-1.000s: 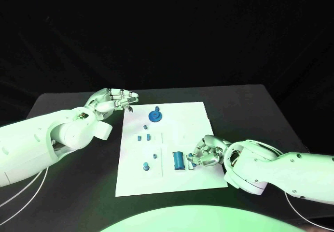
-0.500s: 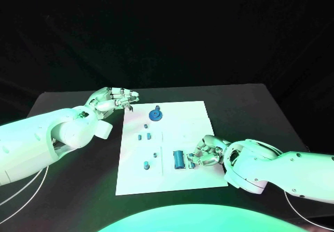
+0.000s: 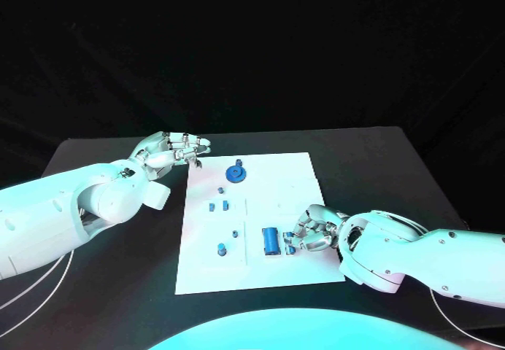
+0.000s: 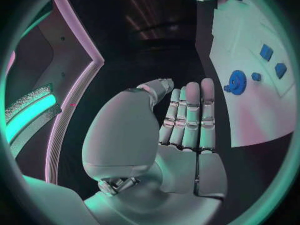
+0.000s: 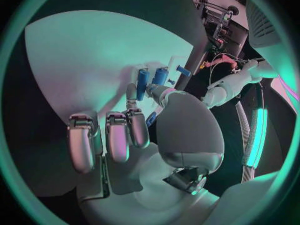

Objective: Assemble the parts on the task board

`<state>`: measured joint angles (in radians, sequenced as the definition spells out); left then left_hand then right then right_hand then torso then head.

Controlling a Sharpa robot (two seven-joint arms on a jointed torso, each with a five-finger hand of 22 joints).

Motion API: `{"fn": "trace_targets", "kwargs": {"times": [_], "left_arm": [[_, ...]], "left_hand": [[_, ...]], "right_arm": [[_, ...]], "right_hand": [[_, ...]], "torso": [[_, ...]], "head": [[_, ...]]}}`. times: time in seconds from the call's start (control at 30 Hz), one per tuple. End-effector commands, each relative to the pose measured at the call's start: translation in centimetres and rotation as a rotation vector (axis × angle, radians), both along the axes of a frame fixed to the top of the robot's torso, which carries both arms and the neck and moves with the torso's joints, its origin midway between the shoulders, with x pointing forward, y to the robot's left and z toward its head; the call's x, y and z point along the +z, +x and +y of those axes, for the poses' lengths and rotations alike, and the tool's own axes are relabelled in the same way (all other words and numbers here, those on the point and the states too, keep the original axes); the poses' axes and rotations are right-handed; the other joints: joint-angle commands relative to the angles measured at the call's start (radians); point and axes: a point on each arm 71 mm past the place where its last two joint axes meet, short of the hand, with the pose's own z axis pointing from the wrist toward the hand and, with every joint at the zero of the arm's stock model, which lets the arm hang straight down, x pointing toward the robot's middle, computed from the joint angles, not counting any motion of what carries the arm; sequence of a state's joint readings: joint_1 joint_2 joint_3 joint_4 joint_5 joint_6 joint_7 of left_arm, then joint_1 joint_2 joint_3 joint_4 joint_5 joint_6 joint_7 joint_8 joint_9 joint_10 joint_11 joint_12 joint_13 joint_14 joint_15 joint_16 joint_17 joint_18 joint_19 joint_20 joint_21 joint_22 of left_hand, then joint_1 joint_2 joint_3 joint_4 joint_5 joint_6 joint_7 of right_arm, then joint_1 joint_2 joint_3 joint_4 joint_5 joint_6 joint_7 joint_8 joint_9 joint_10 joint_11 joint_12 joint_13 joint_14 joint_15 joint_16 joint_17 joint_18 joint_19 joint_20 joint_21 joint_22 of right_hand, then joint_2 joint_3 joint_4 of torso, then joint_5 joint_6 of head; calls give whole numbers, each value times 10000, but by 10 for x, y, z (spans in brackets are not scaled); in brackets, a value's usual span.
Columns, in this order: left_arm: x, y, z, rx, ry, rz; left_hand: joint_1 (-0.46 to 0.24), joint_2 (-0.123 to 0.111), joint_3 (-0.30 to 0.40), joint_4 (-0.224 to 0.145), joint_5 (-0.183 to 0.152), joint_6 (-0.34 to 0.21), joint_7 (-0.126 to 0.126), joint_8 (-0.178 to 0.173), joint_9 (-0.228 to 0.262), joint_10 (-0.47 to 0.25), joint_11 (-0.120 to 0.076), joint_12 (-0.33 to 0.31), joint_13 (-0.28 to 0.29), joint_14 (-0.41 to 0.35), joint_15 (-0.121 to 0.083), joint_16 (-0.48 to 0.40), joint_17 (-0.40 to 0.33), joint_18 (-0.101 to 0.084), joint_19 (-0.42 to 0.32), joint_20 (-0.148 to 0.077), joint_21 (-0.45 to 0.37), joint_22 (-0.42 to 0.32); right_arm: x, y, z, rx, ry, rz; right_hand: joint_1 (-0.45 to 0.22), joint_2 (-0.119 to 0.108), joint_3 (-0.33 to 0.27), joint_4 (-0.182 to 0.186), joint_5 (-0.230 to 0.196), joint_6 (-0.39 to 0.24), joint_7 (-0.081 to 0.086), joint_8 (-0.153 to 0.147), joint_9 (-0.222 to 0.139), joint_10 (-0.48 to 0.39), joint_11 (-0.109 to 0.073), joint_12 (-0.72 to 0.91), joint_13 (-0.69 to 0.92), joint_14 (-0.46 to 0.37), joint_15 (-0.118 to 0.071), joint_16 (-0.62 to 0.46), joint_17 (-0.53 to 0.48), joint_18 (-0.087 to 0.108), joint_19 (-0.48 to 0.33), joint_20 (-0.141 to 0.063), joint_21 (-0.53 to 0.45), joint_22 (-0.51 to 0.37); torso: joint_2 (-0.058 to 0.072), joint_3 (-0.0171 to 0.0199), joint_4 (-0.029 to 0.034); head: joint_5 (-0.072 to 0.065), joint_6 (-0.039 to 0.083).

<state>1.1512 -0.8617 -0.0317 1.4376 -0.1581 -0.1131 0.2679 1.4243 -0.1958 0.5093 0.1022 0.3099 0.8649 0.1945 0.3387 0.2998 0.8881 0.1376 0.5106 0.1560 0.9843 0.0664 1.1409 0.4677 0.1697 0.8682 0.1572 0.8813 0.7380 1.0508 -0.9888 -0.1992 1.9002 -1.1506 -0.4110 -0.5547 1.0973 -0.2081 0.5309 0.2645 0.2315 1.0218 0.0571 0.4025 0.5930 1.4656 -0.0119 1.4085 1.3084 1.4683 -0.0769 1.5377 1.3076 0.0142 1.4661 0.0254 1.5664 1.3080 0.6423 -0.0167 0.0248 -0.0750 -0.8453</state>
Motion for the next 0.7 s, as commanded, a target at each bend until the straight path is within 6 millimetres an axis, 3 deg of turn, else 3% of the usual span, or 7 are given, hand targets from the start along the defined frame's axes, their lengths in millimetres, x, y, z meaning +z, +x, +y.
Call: {"fn": "trace_targets", "kwargs": {"times": [0.03, 0.23, 0.27, 0.4, 0.47, 0.5, 0.7], "left_arm": [[1, -1, -2, -193, -38, -32], [0, -1, -2, -207, -16, -21], [0, -1, -2, -205, -12, -19], [0, -1, -2, -205, 8, -7], [0, -1, -2, -207, 17, -5], [0, -1, -1, -206, 20, -4], [0, 0, -1, -199, 34, -1]], "left_hand": [[-28, 37, 44, 27, 30, -63, 22, 68, -3, -90, -12, 49, -12, -72, -17, 8, -13, 133, -65, 36, -15, 15], [16, 62, 93, -4, 35, -68, 27, 82, -4, -100, -11, 66, -15, -85, -23, 10, -19, 137, -68, 32, 3, 33], [8, 57, 90, 0, 30, -71, 29, 83, -4, -102, -8, 67, -15, -86, -21, 11, -20, 135, -69, 33, 4, 34], [8, 57, 90, 0, 30, -71, 29, 83, -4, -102, -8, 67, -15, -86, -21, 11, -20, 135, -69, 33, 4, 34], [6, 58, 93, 0, 28, -73, 30, 85, -4, -103, -8, 70, -16, -87, -20, 12, -20, 135, -69, 33, 6, 36], [6, 58, 93, 0, 28, -73, 30, 85, -4, -103, -8, 70, -16, -87, -20, 12, -20, 135, -69, 33, 6, 36], [8, 61, 97, -2, 28, -73, 29, 86, -5, -105, -8, 71, -16, -87, -20, 13, -21, 135, -70, 33, 7, 38]], "right_arm": [[0, -2, 4, 327, -25, 19], [0, -2, 5, 362, -26, -11], [0, -2, 5, 367, -24, -14], [0, -2, 5, 376, -23, -25], [0, -2, 5, 376, -24, -32], [0, -2, 5, 375, -25, -34], [0, -2, 3, 375, -51, -50]], "right_hand": [[-126, -76, -107, 3, -158, 72, 29, -57, -8, 464, -39, 10, 1764, 878, -31, 11, 1904, -142, 1047, 2, 44, 2628], [-448, -204, -696, 202, -1005, 102, 34, -105, -19, 456, -28, -8, 1761, 879, -17, 13, 1910, -142, 1047, 18, 44, 2628], [-471, -103, -1130, 223, -1391, 121, 10, -124, -24, 457, -32, -9, 1764, 882, -29, 18, 1922, -142, 1047, 18, 44, 2628], [-493, 44, -1868, 268, -1598, 154, 8, -154, -33, 462, -47, 1, 1774, 881, -34, 14, 1916, -142, 1047, 11, 44, 2628], [-629, 96, -2337, 242, -193, 148, 4, -168, -11, 464, -51, 2, 1779, 882, -42, 17, 1923, -142, 1047, -7, 44, 2628], [-642, 92, -2437, 239, 140, 147, 2, -170, 0, 462, -52, -5, 1778, 880, -42, 14, 1915, -142, 1047, -12, 44, 2628], [-643, 95, -2456, 240, 181, 147, 4, -170, 2, 462, -54, -5, 1778, 881, -43, 15, 1917, -142, 1047, -10, 44, 2628]], "torso": [[-4, -1, 1], [0, -3, -3], [-2, -5, -2], [1, -4, 2], [-1, -4, 2], [-2, -3, -1], [-4, -2, -4]], "head": [[12, -7], [19, -10], [21, -11], [11, -27], [6, -27], [8, -20], [9, -14]]}}
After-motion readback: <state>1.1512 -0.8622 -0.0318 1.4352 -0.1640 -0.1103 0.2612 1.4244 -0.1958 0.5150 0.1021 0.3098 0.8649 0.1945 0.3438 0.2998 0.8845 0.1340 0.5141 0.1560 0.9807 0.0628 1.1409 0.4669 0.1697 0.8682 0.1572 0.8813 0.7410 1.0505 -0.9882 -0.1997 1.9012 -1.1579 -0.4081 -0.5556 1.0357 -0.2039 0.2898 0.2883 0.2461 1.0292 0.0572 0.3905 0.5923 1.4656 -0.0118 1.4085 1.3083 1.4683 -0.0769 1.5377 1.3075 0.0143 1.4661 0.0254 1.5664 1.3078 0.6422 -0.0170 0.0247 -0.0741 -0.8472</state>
